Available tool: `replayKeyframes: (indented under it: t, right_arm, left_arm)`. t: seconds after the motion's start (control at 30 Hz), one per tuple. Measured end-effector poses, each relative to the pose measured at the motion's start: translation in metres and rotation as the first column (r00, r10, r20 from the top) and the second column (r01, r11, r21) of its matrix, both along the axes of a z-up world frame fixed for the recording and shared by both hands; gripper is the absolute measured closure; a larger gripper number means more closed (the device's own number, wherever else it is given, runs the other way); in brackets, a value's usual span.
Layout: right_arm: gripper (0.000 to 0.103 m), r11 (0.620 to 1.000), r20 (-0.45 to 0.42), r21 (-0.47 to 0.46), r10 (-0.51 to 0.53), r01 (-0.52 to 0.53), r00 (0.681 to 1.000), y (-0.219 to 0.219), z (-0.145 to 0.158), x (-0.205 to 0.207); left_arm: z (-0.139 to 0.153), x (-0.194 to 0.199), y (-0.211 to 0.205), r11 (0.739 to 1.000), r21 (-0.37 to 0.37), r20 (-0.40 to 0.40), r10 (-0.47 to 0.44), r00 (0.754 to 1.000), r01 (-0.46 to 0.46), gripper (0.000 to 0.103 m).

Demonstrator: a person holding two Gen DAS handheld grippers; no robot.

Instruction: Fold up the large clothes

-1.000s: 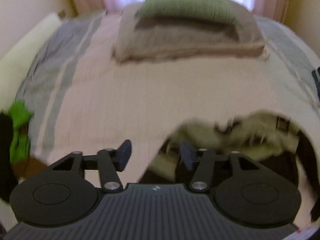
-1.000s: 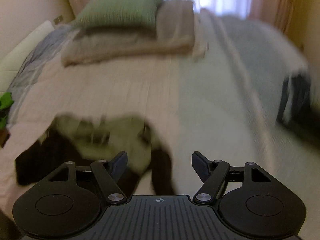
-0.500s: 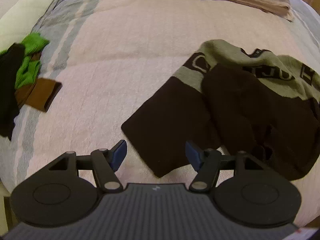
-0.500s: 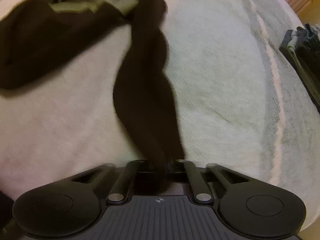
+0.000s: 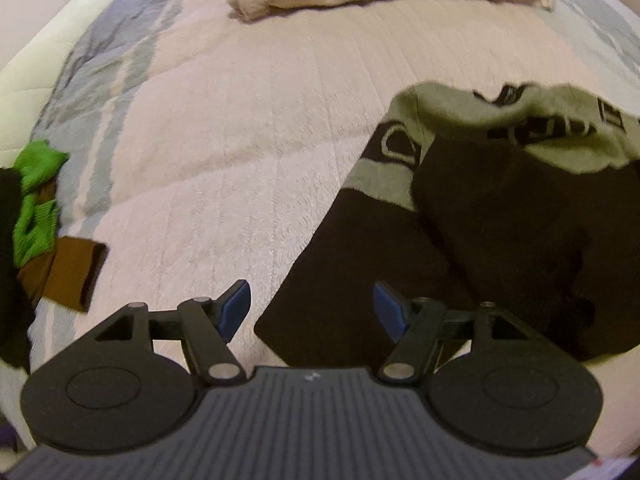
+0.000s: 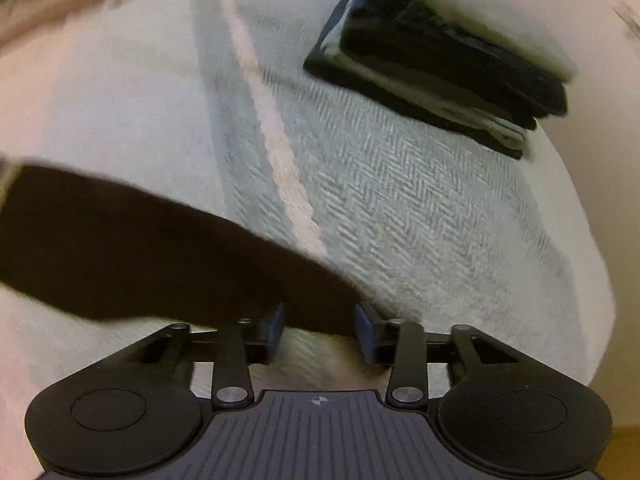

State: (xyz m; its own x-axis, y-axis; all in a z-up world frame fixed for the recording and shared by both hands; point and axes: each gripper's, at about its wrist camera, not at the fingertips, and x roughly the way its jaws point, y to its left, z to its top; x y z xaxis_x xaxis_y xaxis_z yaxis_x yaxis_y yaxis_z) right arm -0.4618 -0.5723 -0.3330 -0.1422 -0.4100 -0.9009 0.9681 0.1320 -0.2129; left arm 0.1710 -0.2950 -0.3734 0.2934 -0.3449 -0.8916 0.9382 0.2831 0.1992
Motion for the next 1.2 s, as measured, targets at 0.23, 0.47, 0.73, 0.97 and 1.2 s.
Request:
replayKeyframes:
  t: [0.23,0.47,0.73,0.97,1.2]
  right_arm:
    - [0.051,0.991,0.137,0.02,-0.136,0.135,0.981,0.068,-0.021,0.028]
    - [0.051,1.0,0.318,0.014,0.005,-0.01,0.948,0.137,-0.005,0.11]
    - [0.051,0.951,0.297,-0.047,0.305,-0.305,0.905,0.173,-0.001,0.234]
    - [0.051,0.947,0.241,-0.024,0.318,-0.322,0.917,0.18,-0.019,0.264]
    - [0.051,0.98,0.266,0.048,0.172,-0.191,0.949,0.178,-0.026,0.234]
  left_arm:
    - [-0.057,0.016,-0.021,0.994,0.041,-0.03,-0.097,0.995,0.098,0.031]
    - [-0.064,0.038,0.002,0.991,-0.038,-0.077,-0.135,0.988,0.132,0.102]
    - [-0.008,0.083,0.028,0.976,-0.178,-0.029,-0.134,0.991,0.127,0.103]
    - [-0.003,0.102,0.074,0.988,-0.153,-0.142,-0.022,0.99,0.0,0.061]
    - [-0.054,0.032,0.112,0.964,-0.084,-0.545,0.167,0.822,-0.251,0.043]
